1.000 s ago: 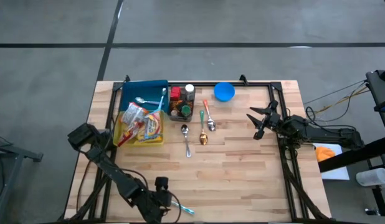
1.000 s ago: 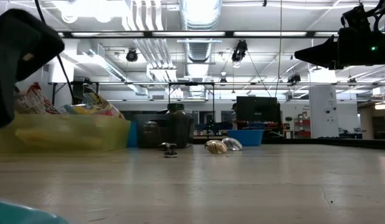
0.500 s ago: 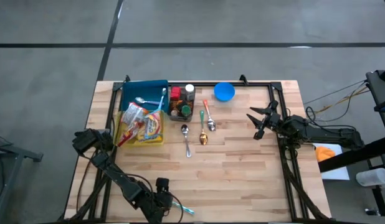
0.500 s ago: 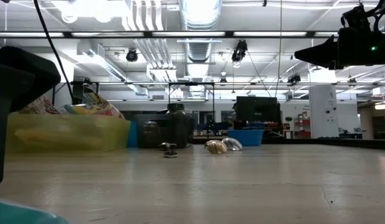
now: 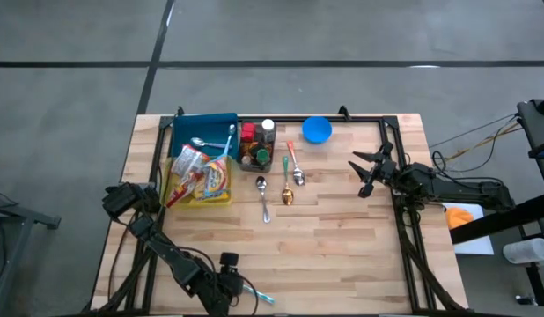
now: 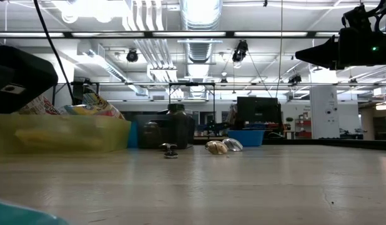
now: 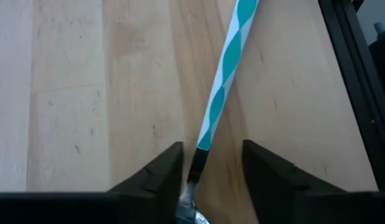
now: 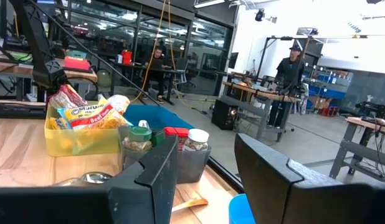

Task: Pick & Place Food Item
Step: Put the blue pattern spoon into the blue bin

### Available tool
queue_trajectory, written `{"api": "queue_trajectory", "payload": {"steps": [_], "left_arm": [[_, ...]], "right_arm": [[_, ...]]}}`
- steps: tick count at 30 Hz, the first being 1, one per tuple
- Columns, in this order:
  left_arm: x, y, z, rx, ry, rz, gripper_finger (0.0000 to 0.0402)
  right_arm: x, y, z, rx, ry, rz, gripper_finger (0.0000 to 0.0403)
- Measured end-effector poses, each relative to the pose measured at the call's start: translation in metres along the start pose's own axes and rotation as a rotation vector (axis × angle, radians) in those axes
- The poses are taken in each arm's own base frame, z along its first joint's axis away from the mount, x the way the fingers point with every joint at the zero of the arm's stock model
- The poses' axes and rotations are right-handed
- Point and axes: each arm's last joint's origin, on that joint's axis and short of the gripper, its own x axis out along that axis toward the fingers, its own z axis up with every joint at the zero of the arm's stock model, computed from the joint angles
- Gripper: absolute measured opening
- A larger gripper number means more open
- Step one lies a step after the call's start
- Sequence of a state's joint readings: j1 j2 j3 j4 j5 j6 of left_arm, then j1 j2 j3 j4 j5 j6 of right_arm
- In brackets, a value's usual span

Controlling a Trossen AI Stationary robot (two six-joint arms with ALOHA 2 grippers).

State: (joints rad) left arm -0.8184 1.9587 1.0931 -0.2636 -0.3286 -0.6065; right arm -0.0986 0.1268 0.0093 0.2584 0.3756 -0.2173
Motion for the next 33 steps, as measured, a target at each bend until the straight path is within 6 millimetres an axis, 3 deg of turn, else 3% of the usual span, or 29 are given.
{"api": "queue_trajectory", "payload": {"steps": [6, 16, 28, 33], "left_arm": [[0.0002, 0.0023, -0.0009, -0.025, -0.006, 0.042, 0.0089], [0.0007, 0.0045, -0.0018, -0.039, -0.017, 0.083, 0.0011], [0.0003, 0.0048, -0.0015, -0.045, -0.022, 0.089, 0.0008], [-0.0087, 0.0090, 0.0004, -0.044, -0.032, 0.113, 0.0008]], "right_arm": [[0.0000, 0.0000, 0.0000, 0.000, 0.000, 0.001, 0.0157], [0.0000, 0.0000, 0.0000, 0.000, 0.000, 0.000, 0.0157], [0.0000, 0.0000, 0.0000, 0.000, 0.000, 0.000, 0.0157], [0.0000, 0.0000, 0.0000, 0.000, 0.000, 0.001, 0.0157]]}}
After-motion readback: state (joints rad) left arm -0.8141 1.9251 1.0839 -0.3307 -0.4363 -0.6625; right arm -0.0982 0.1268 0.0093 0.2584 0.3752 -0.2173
